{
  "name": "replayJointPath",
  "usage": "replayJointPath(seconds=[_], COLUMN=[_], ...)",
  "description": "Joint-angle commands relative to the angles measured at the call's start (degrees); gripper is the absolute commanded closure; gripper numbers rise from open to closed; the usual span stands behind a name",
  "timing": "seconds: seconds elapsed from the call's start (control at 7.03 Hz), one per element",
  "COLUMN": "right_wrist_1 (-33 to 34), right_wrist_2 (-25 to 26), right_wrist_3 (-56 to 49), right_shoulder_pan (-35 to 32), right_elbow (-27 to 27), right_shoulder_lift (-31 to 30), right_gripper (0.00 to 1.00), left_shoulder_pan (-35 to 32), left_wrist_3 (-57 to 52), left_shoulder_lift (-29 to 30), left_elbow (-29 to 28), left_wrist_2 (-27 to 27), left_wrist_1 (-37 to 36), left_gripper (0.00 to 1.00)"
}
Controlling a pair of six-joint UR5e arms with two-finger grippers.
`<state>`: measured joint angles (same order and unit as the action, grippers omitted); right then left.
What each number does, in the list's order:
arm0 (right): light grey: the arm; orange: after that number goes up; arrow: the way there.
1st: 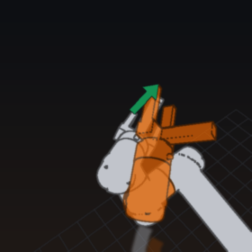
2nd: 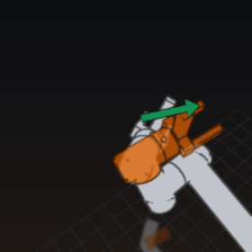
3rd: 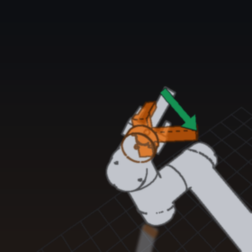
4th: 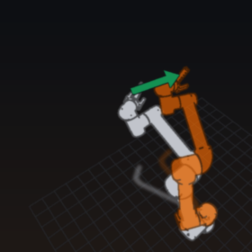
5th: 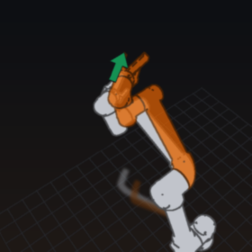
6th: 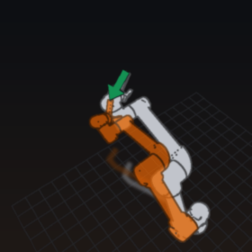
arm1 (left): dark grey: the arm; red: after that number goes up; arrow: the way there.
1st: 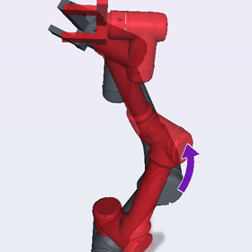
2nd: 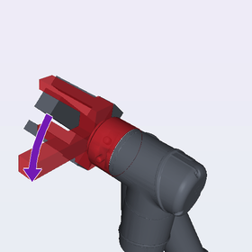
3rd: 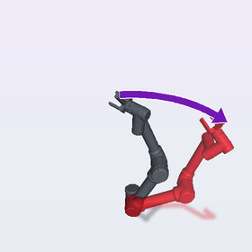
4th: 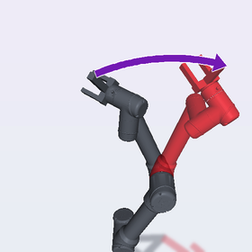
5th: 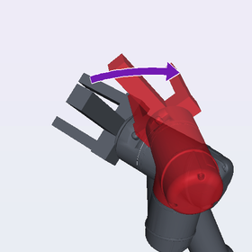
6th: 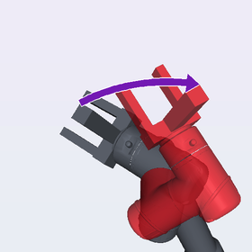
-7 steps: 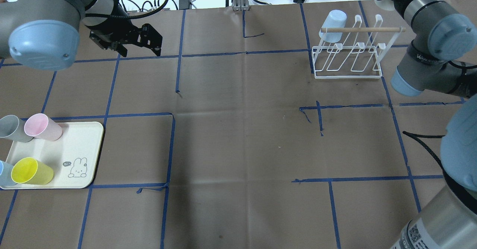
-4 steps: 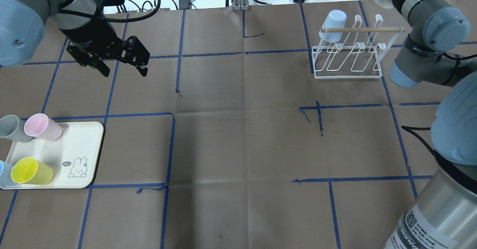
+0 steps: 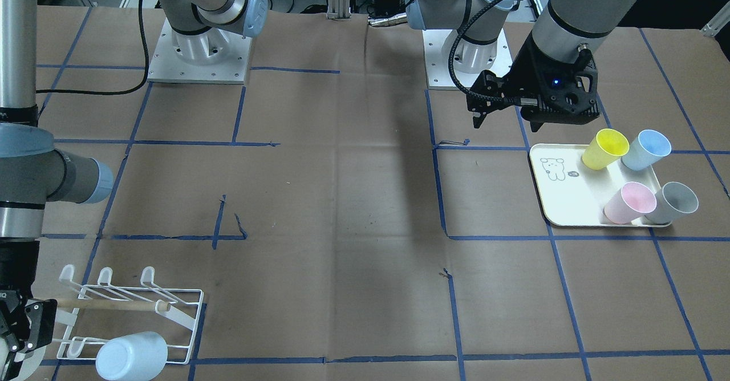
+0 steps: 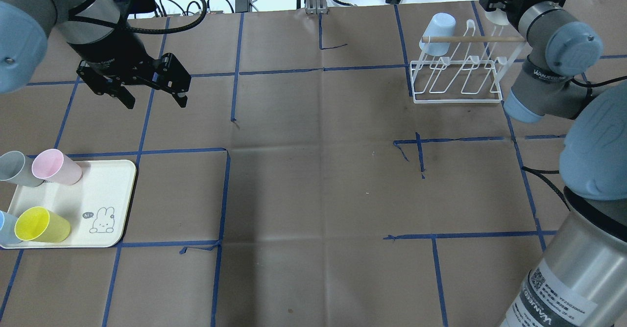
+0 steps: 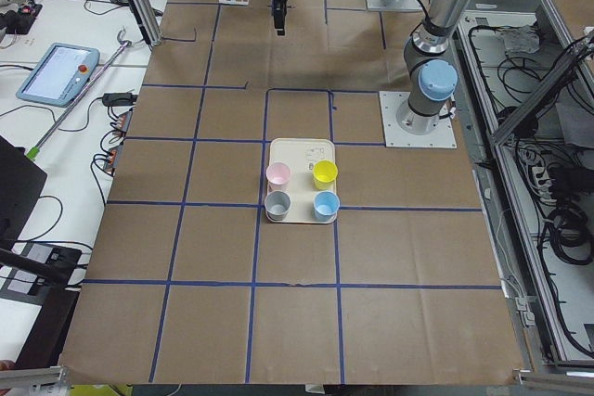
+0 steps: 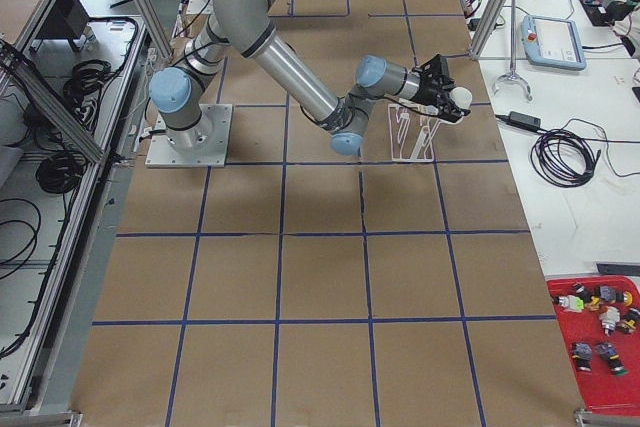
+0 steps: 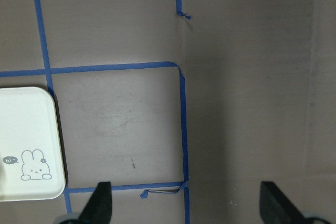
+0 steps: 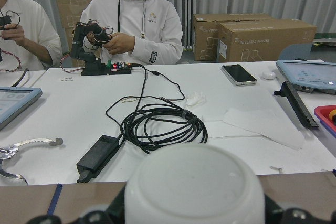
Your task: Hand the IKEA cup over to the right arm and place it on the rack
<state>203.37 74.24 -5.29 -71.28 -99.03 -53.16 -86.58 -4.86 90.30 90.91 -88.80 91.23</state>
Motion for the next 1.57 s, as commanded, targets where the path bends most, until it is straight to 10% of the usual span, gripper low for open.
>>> replayJointPath(seconds=[0.0, 0.43, 0.57, 0.71, 1.42], right_wrist_1=[0.5, 0.9, 1.0, 1.0, 0.3], right_wrist_2=[0.2, 2.1, 2.4, 2.9, 2.7], right_wrist_3=[-0.1, -0.1, -0.1, 0.4, 0.8], right_shoulder_pan=[0.0, 0.0, 0.0, 0.0, -0.1], right_elbow=[-1.5, -2.4, -2.5, -2.4, -1.9], right_shoulder_lift=[0.6, 0.6, 0.5, 0.5, -0.7], right_gripper=[0.93, 0.87, 0.69, 0.09, 0.0], left_shoulder_pan=[-0.2, -2.0, -2.0, -2.0, -2.2], left_wrist_3=[4.9, 3.2, 0.6, 0.4, 0.8], left_shoulder_lift=[0.0, -0.1, 0.0, 0.1, 0.1], left_elbow=[0.1, -0.1, 0.0, 0.1, 0.1], left_wrist_2=[0.3, -0.1, -2.1, -2.5, -1.8], left_wrist_1=[-0.7, -1.3, -2.1, -3.3, -5.6], left_gripper=[0.0, 0.0, 0.0, 0.0, 0.0])
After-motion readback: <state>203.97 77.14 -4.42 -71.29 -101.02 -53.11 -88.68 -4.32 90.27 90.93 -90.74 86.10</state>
